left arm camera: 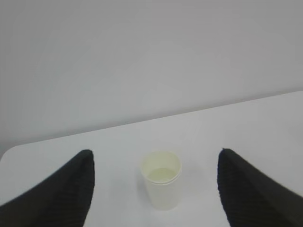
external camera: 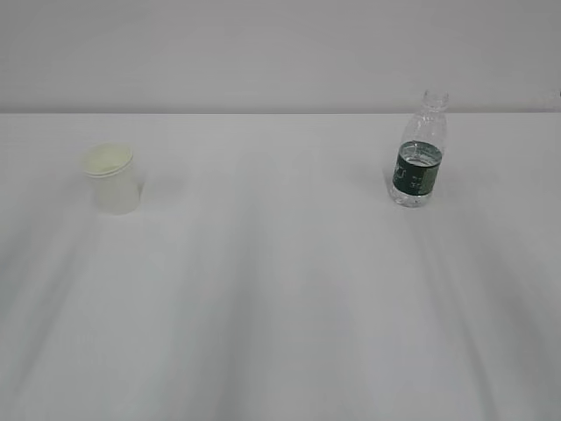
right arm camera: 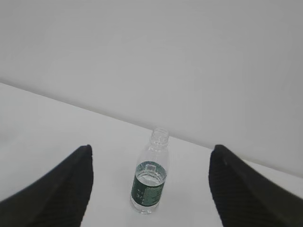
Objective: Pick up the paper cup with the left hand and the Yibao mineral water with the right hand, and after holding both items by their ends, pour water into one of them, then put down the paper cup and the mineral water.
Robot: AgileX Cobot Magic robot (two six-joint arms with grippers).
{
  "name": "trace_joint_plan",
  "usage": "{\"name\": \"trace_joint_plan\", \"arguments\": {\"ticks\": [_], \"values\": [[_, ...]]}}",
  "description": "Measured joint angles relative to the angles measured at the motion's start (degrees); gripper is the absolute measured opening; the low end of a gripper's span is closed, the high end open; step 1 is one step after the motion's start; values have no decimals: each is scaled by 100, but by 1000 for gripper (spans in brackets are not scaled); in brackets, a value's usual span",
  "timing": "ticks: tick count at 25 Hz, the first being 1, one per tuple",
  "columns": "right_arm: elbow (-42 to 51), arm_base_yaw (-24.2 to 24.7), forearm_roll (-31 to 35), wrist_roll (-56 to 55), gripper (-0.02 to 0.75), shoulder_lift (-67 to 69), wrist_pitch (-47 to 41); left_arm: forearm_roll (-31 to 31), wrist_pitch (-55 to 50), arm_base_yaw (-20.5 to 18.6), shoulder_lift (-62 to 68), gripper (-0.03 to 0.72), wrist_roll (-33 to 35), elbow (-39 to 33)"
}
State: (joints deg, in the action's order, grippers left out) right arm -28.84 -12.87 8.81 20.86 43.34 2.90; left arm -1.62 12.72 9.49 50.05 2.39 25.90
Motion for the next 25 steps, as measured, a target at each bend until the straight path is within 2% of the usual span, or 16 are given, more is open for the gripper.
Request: {"name": "trace_joint_plan", "arguments": {"ticks": [10,17,21,22,23,25], "values": [[10,0,-9,255,576,-1470,-1491,207,-2764,0,-2817,583,10,-5],[10,0,-128,101,576,-1895,-2223,162,-4338,0,-3793,583,10,356],[-1,0,-1292,-854,576,-2154,-2899,263,-4807,0,-3988,583,10,425],[-24,0,-1914,-1466,576,-2275,-3119,320,-4944,0,-3989,582,10,425],[-24,0,-2093,-2008,576,-2399,-3330,354,-5054,0,-3997,583,10,425],[-24,0,-3168,-2737,576,-2649,-3666,450,-5237,0,-4002,582,10,425]]}}
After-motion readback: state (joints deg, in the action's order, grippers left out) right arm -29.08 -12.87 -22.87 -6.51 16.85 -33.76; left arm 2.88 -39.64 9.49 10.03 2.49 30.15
